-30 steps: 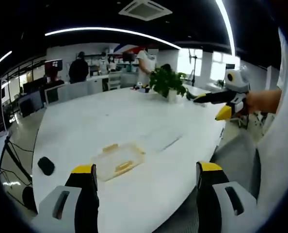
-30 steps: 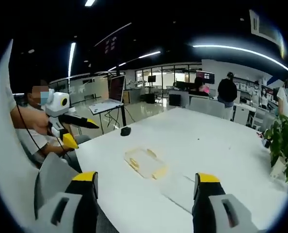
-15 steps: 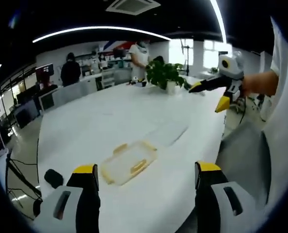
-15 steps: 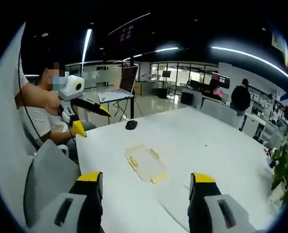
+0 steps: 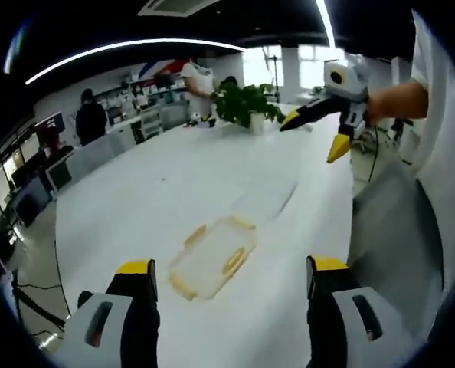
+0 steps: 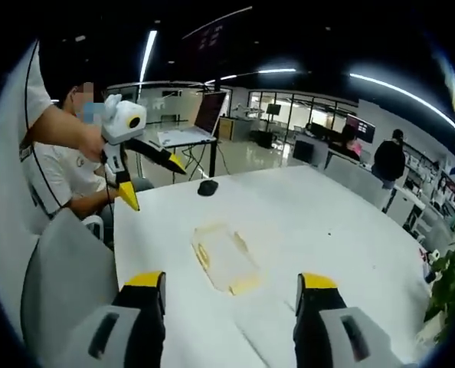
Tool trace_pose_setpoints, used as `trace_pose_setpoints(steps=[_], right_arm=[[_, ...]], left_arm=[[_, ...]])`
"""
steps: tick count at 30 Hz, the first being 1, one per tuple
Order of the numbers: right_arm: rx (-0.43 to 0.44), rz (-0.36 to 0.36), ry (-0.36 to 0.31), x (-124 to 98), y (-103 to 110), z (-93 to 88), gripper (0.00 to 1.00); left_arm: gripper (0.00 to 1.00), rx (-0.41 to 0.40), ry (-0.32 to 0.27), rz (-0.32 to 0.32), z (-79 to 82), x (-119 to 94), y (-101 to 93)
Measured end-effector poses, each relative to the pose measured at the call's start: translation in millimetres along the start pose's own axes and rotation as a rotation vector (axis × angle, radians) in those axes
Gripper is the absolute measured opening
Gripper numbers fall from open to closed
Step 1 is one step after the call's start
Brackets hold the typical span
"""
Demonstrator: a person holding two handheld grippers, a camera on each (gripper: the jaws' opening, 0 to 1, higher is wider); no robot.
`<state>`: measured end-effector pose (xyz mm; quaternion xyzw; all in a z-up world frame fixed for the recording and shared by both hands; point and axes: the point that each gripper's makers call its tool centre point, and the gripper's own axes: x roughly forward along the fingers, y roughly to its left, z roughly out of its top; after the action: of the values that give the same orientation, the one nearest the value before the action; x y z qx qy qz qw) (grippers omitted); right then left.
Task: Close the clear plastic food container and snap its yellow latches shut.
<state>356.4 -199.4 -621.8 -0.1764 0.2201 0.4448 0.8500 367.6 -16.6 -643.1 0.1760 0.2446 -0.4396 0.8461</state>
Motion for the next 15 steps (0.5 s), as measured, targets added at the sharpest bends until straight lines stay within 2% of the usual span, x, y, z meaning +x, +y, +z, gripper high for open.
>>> trace_pose_setpoints(steps=[2,9,11,13,15], right_arm=[[0.001,0.015,0.015,6,0,-1.0,0.67],[-0.086,0.044,0.063,24,-8,-5.1,0.65],[-0.126,0.034,0.079,31,-12,-7.3,0.64],[-0.138,0.051,0.107,38,-11,-14.0,0.62],[-0.190,0.065,0.131,45,-10,-18.7,0.60]], left_arm=[[0.77,0.023,0.005,-0.009,1.0,4,3.5],[0.76,0.119,0.028,-0.068,1.9,15,11.7],[0.75,0.151,0.045,-0.079,-0.8,18,15.0],[0.75,0.182,0.056,-0.096,-3.6,22,15.9],[0.74,0.194,0.085,-0.107,-8.9,26,17.9]])
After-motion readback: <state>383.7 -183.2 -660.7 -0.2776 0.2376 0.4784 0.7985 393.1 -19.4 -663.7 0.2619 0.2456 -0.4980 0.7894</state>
